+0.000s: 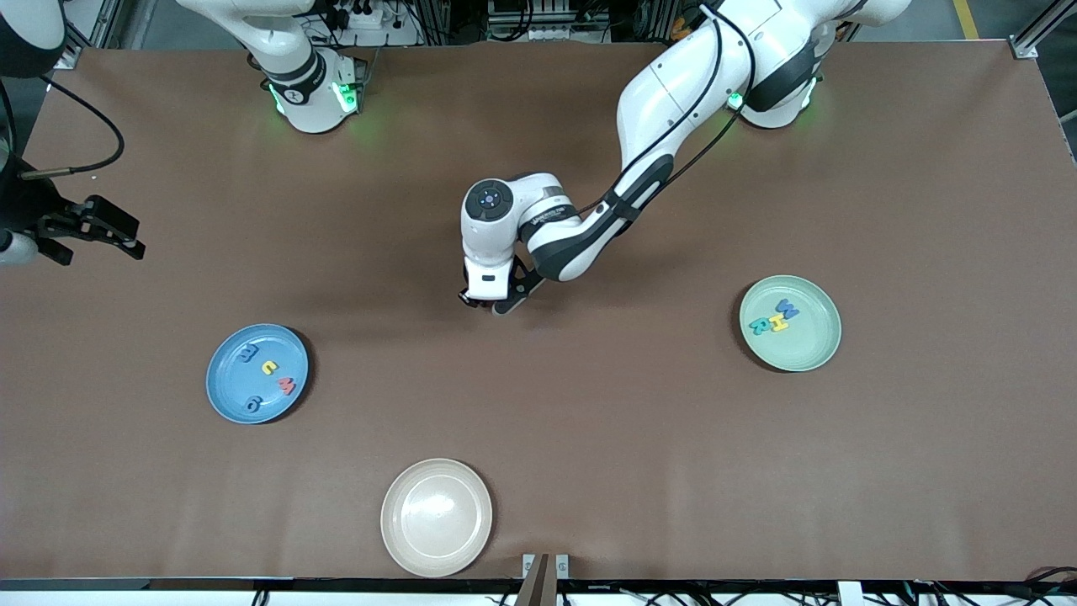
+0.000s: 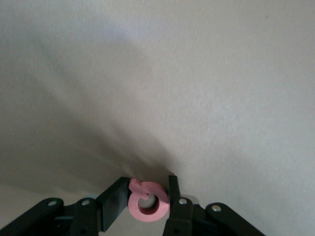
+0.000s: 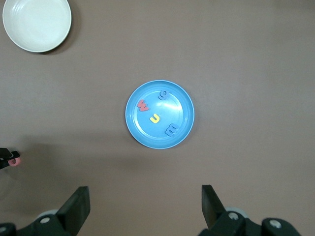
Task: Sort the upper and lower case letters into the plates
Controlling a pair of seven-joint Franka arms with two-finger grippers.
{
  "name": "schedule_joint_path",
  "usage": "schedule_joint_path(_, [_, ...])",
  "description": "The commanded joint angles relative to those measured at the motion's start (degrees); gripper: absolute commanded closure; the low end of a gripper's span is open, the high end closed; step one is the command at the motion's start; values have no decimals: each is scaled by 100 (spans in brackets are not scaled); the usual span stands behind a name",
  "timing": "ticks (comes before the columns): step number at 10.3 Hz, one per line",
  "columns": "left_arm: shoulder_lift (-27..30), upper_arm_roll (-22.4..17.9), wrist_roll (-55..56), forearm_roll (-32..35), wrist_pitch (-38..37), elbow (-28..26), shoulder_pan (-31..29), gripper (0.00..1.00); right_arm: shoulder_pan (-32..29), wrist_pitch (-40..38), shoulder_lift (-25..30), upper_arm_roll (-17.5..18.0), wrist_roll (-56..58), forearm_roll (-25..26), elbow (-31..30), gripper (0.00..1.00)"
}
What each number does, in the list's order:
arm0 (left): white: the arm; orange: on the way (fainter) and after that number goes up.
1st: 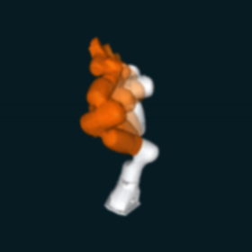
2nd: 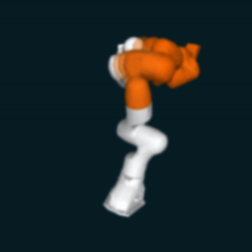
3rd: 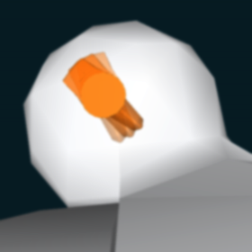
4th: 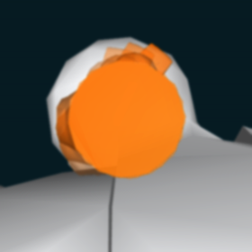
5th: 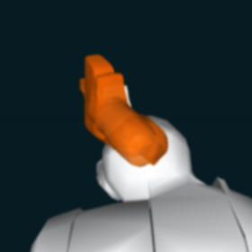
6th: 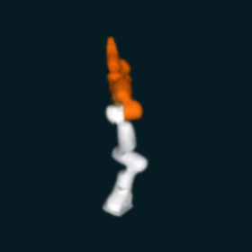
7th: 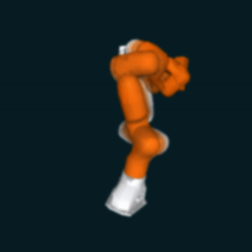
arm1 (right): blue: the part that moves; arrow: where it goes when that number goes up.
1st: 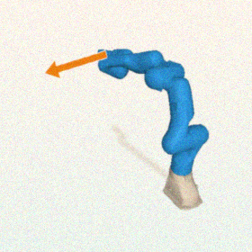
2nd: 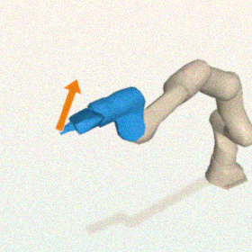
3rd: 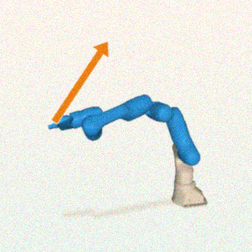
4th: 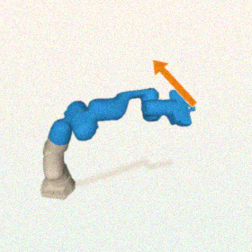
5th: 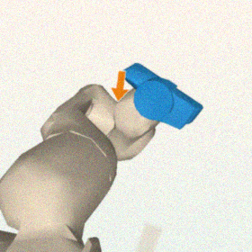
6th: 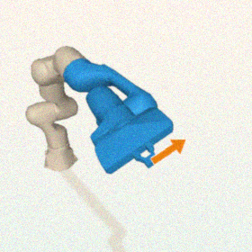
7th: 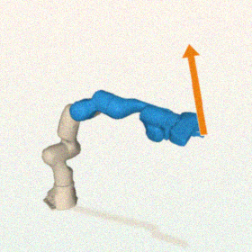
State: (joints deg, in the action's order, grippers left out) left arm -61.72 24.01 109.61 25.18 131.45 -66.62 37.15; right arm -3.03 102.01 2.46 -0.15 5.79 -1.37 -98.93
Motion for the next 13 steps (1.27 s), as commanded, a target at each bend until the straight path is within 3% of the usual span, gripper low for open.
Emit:
schedule_joint_path(1, [395, -55, -456, -197, -267, 0, -242, 100, -92, -173, -26, 103, -333, 198, 311, 0])
schedule_joint_path(4, [993, 243, -2149, -364, -1635, -96, -908, 100, -84, -682, -237, 111, -325, 313, 787, 0])
schedule_joint_path(7, [1389, 1077, -3733, -470, -3200, -333, -2182, 100, -57, -735, -255, 111, -255, 260, 788, 0])
schedule_joint_path(9, [1679, 1123, -4401, -408, -3545, -710, -2640, 100, -40, -744, -255, 120, -88, 260, 788, 0])
schedule_joint_path(13, [2531, 1140, -5667, -320, -3512, -2089, -3695, 100, 31, -892, -229, 120, -96, 243, 884, 0])
